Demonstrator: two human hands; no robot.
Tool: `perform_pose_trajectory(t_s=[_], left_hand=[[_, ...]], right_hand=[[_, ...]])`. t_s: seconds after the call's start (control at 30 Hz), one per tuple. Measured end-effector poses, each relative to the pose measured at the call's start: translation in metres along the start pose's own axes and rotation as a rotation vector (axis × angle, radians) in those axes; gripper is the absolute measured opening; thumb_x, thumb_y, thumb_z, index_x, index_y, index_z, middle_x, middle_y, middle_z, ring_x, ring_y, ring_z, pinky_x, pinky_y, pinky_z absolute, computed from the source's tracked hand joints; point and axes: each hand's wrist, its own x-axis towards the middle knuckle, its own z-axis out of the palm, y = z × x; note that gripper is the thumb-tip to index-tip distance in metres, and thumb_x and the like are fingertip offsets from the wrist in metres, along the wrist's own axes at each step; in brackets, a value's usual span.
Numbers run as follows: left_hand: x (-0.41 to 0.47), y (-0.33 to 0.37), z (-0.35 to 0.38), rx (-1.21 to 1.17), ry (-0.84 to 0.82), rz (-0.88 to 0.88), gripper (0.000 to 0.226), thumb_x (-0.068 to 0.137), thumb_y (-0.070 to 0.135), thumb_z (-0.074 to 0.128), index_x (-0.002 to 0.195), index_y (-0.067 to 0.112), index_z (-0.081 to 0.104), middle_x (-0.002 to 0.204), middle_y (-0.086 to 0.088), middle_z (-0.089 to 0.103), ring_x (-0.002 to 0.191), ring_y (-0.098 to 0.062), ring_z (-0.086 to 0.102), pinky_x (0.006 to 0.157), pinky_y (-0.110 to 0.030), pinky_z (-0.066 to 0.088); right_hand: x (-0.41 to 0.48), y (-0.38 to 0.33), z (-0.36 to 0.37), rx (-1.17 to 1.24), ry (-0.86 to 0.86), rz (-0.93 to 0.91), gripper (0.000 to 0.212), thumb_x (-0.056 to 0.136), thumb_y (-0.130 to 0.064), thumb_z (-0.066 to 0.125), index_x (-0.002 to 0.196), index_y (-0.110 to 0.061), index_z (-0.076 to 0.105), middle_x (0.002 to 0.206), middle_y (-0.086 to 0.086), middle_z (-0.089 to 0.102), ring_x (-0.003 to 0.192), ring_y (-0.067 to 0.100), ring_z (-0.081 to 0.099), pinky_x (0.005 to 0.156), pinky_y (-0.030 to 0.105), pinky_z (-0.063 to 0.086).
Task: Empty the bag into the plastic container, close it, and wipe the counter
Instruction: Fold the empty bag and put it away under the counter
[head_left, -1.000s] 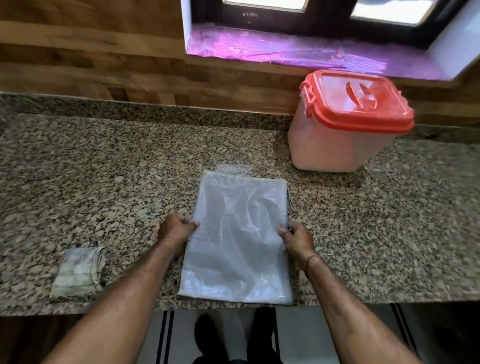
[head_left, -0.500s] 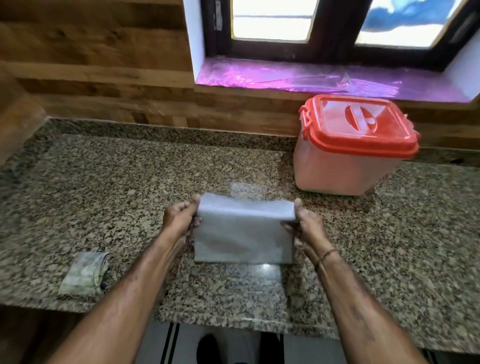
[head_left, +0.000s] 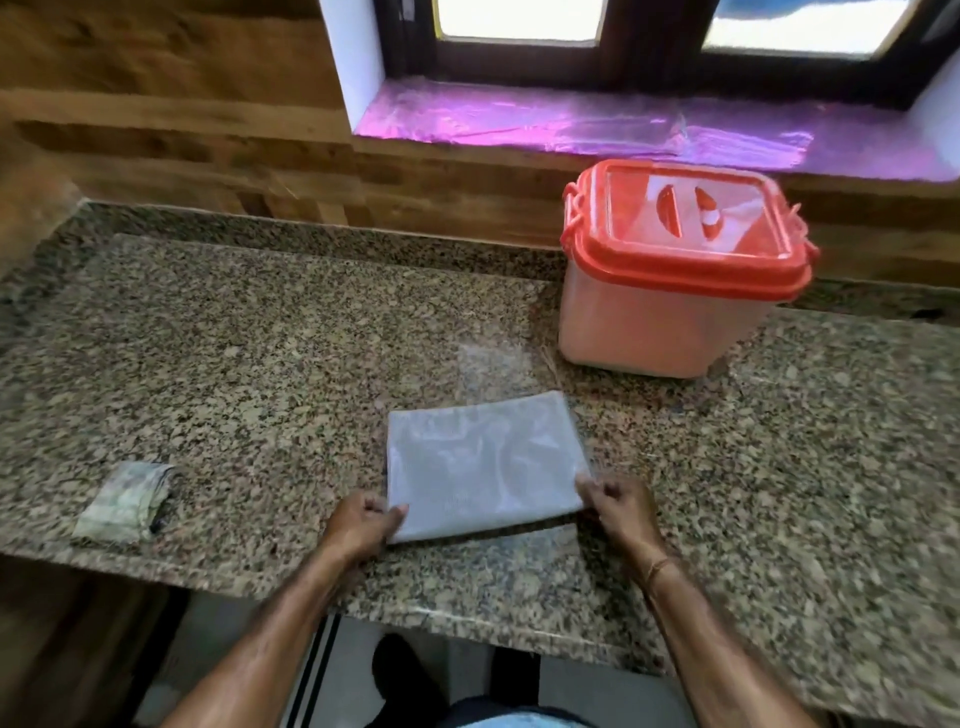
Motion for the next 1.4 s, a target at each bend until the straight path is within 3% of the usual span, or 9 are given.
perform_pose_trajectory(t_s=[0.17,0.37,0.47,0.53,0.67,0.83,0.93,1.17,1.4], left_hand=[[-0.003,0.018,0.017,0.05,0.198,-0.021,0.045,0.093,0.055,0.067,0.073,0.015,0.062,0.071,-0.007,0.068,0.065,-0.022,0.061,0.063,-0.031,0.044],[-0.009,0.011,0.04,0.363,0.237,0.004,0.034,0.087,0.038,0.079,0.099,0.011,0.062,0.101,-0.01,0.073,0.082,-0.028,0.07,0.069,-0.042,0.062],[-0.008,0.01,0.047,0.721,0.264,0.302,0.104,0.078,0.042,0.084,0.158,0.028,0.02,0.164,-0.012,0.023,0.143,-0.036,0.036,0.107,-0.053,0.046],[-0.003,0.022,0.049,0.851,0.08,0.416,0.119,0.079,0.053,0.08,0.163,0.04,-0.003,0.173,-0.005,-0.006,0.158,-0.031,0.005,0.124,-0.058,0.015],[-0.003,0.042,0.056,0.942,0.047,0.354,0.104,0.074,0.078,0.067,0.159,0.041,0.019,0.148,-0.012,0.039,0.133,-0.028,0.041,0.114,-0.053,0.031],[-0.025,0.038,0.075,0.859,0.114,0.31,0.075,0.083,0.075,0.061,0.138,0.026,0.047,0.122,-0.001,0.064,0.12,-0.027,0.058,0.109,-0.056,0.038],[-0.025,0.047,0.077,0.634,0.139,0.257,0.043,0.087,0.056,0.072,0.106,0.021,0.054,0.096,0.003,0.061,0.096,-0.023,0.06,0.081,-0.036,0.046],[-0.013,0.075,0.062,-0.13,-0.124,-0.054,0.027,0.097,0.032,0.068,0.115,0.013,0.065,0.107,-0.007,0.074,0.088,-0.022,0.074,0.07,-0.036,0.061],[-0.022,0.078,0.034,-0.304,-0.255,-0.095,0.037,0.095,0.047,0.065,0.074,0.017,0.06,0.059,0.009,0.066,0.039,-0.003,0.054,0.044,-0.02,0.039]], right_hand=[[-0.001,0.011,-0.017,-0.122,-0.066,0.025,0.038,0.093,-0.029,0.074,0.073,0.003,0.068,0.067,0.011,0.063,0.067,0.017,0.056,0.062,0.03,0.035],[0.002,0.016,-0.019,-0.154,0.071,0.12,0.044,0.087,-0.023,0.081,0.055,-0.018,0.051,0.046,-0.011,0.051,0.043,0.004,0.049,0.043,0.022,0.037],[0.001,0.013,-0.014,-0.006,0.108,0.184,0.019,0.088,-0.02,0.08,0.081,-0.016,0.062,0.074,-0.002,0.068,0.067,0.014,0.065,0.055,0.024,0.052],[-0.001,0.006,-0.01,0.37,0.095,0.264,0.028,0.093,-0.013,0.076,0.115,-0.009,0.059,0.102,0.007,0.071,0.083,0.021,0.07,0.064,0.031,0.063],[-0.01,-0.003,0.009,0.567,-0.077,0.32,0.027,0.1,-0.011,0.066,0.125,-0.002,0.066,0.111,0.012,0.077,0.095,0.027,0.075,0.064,0.028,0.063],[-0.02,0.004,0.025,0.021,-0.142,0.195,0.028,0.098,-0.032,0.064,0.12,-0.017,0.073,0.112,0.0,0.079,0.101,0.024,0.075,0.094,0.045,0.061],[-0.016,0.0,0.016,-0.164,-0.185,0.16,0.032,0.102,-0.038,0.055,0.122,-0.019,0.071,0.113,-0.001,0.077,0.101,0.024,0.074,0.093,0.041,0.06],[-0.01,-0.023,-0.004,0.419,-0.375,0.258,0.021,0.108,-0.011,0.051,0.102,-0.01,0.071,0.083,0.001,0.081,0.064,0.011,0.075,0.044,0.019,0.053],[-0.008,-0.042,-0.004,0.523,-0.393,0.312,0.023,0.105,-0.016,0.057,0.117,-0.001,0.069,0.118,0.017,0.073,0.105,0.034,0.071,0.056,0.026,0.064]])
